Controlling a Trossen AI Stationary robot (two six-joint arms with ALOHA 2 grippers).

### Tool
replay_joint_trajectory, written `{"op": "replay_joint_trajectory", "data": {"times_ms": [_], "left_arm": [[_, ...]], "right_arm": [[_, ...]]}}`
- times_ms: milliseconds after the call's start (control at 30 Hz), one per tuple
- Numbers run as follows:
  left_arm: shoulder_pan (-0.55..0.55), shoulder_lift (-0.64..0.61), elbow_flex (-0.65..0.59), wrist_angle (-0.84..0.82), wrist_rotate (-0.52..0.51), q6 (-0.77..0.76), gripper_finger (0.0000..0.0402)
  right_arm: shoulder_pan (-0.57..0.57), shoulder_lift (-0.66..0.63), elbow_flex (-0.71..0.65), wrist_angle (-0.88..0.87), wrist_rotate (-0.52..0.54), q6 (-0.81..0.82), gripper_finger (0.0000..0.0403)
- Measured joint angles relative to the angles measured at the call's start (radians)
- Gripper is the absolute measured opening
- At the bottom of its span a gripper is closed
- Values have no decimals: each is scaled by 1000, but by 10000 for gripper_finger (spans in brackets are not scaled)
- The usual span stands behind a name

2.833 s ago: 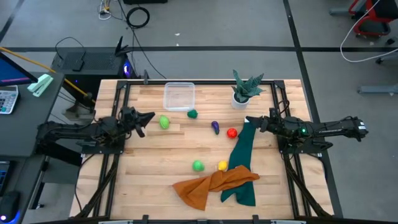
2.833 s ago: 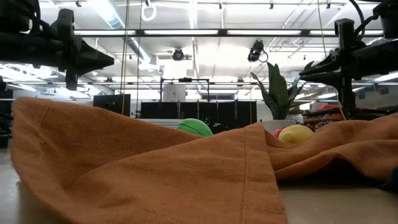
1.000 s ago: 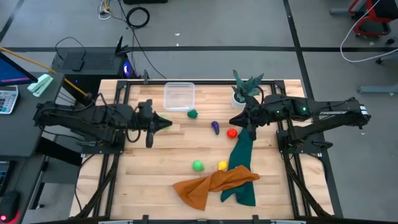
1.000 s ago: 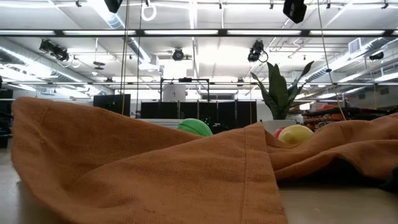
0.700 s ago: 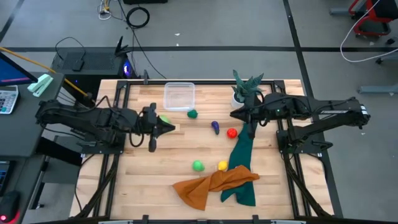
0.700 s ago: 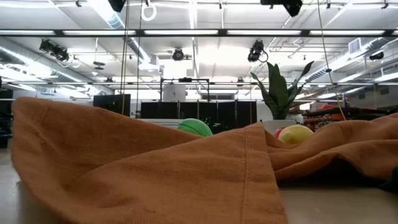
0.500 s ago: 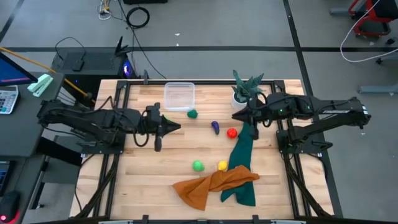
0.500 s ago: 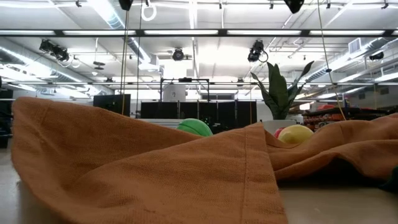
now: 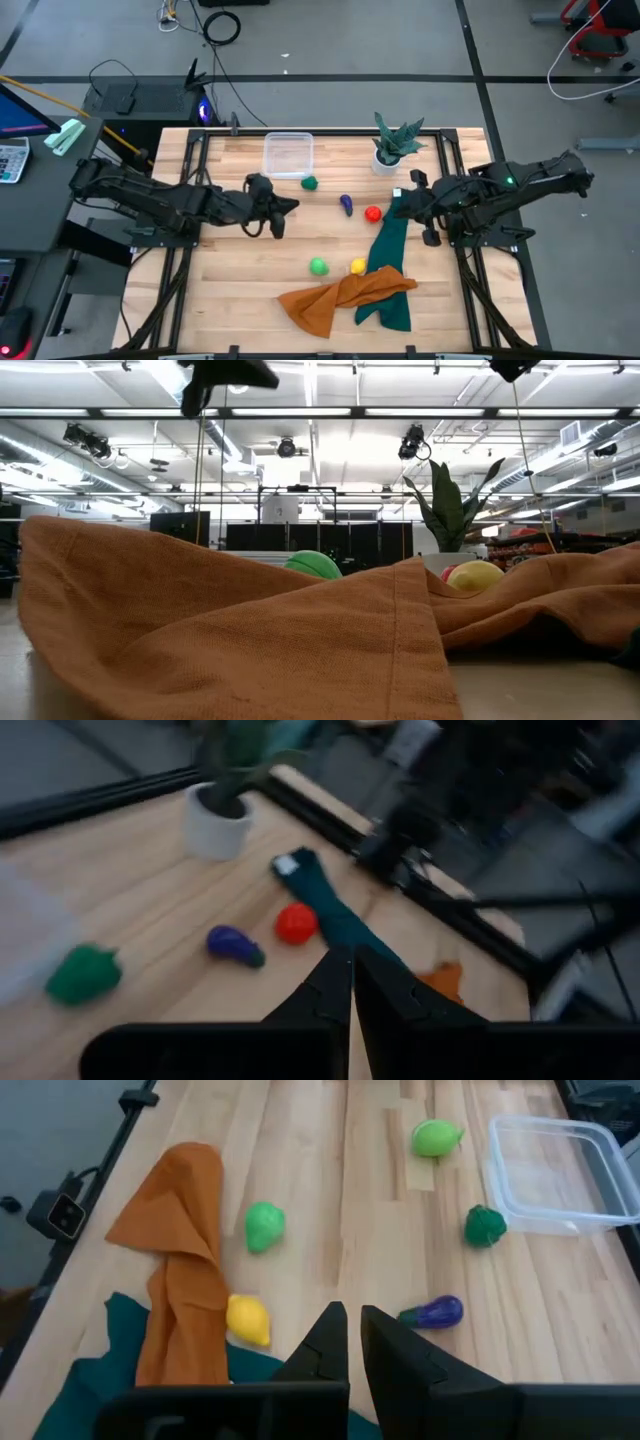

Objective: Pick and placing Produce into tupperware
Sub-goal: Put the green melon into the transparent bin

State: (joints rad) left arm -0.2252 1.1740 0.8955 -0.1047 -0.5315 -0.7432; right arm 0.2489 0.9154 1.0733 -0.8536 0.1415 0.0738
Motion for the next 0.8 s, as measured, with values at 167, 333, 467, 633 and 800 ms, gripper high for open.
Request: {"op": "replay_joint_trajectory", "data": {"times_ms": [167,333,467,633,800], "left_arm": [[2,-5,0,-130,-44,-142,12],[36,-10,74,-365,-41,-215,12],[95,-10,194,-589,-40,-254,13],[194,-11,301,-861,-42,-419,13],[277,-11,291,-1032,-20,-512,18]], "right_arm": [[14,0,0,-6,29,8,3],[14,1,0,-4,62,11,3],[14,15,0,24,110,26,2],[13,52,0,94,138,61,2],[13,105,0,148,144,85,4]]}}
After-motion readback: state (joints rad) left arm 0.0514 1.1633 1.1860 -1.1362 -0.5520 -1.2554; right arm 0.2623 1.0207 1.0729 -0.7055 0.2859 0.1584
